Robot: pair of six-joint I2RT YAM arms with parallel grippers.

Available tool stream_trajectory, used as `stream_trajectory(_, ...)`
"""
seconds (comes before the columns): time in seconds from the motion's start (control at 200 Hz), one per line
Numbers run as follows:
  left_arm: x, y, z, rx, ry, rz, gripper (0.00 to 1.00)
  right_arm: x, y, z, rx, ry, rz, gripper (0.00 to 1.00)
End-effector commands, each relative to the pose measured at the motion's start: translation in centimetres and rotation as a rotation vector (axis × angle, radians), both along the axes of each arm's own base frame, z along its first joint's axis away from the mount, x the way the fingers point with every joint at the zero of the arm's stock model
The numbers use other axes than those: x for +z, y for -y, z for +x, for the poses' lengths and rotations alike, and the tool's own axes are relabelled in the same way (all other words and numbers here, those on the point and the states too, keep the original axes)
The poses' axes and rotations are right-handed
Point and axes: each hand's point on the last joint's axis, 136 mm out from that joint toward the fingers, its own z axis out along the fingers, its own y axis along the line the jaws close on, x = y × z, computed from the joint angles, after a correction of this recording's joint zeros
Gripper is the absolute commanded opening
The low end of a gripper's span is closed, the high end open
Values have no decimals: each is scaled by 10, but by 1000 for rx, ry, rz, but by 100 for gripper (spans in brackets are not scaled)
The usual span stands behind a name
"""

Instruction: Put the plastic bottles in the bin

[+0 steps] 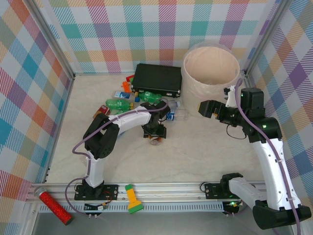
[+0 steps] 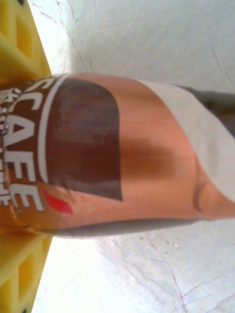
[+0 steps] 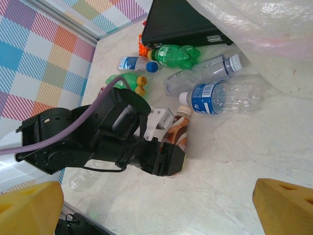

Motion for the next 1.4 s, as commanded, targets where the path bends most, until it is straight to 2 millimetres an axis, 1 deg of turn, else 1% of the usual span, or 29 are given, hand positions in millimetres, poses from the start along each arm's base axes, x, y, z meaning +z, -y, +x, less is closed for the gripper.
stream_trajectory(0.0,13,-3,-7,14,15,-17,57,-1,1,-1,-1,5,-12,99)
stream_trajectory(0.1,22,-8,-10,17,19,-17,57,-1,0,0,0,13,-10,99)
stream_trajectory(0.155,29,-8,-12,18,25,-22,55,-3,1,1,-3,14,-12,99)
stream_trajectory(0.24,49,-6,-13,24,59,-47,55,-6,2,1,-11,10,-17,99)
stream_trajectory(0.3,68,-4,-10,30,87,-72,55,-6,2,0,-14,13,-16,99)
stream_trajectory(0.37,96,2,-6,34,124,-112,55,-7,4,-2,-21,16,-21,99)
stream_trajectory(0.49,149,21,9,29,195,-201,54,-10,8,-5,-38,13,-35,99)
stream_trajectory(0.605,206,43,27,20,270,-306,53,-13,13,-10,-59,13,-50,99)
stream_trajectory(0.695,241,61,41,17,312,-374,52,-14,17,-13,-77,14,-64,99)
stream_trajectory(0.715,252,67,44,16,325,-400,52,-14,18,-14,-80,15,-66,99)
stream_trajectory(0.725,253,68,45,17,325,-406,52,-14,18,-15,-81,16,-68,99)
stream_trajectory(0.745,263,73,48,19,339,-433,52,-14,19,-16,-83,17,-71,99)
stream_trajectory(0.8,282,86,56,27,364,-498,52,-15,21,-18,-95,18,-78,99)
stream_trajectory(0.88,304,104,68,45,399,-602,50,-16,25,-20,-114,20,-82,99)
stream_trajectory(1.02,329,129,91,92,448,-769,48,-16,27,-25,-123,26,-84,99)
stream_trajectory(1.14,348,142,102,107,492,-866,48,-16,28,-27,-124,27,-90,99)
stream_trajectory(1.215,352,145,105,119,502,-890,48,-16,28,-27,-123,26,-89,99)
stream_trajectory(1.395,351,148,109,126,505,-913,48,-19,26,-25,-118,23,-88,99)
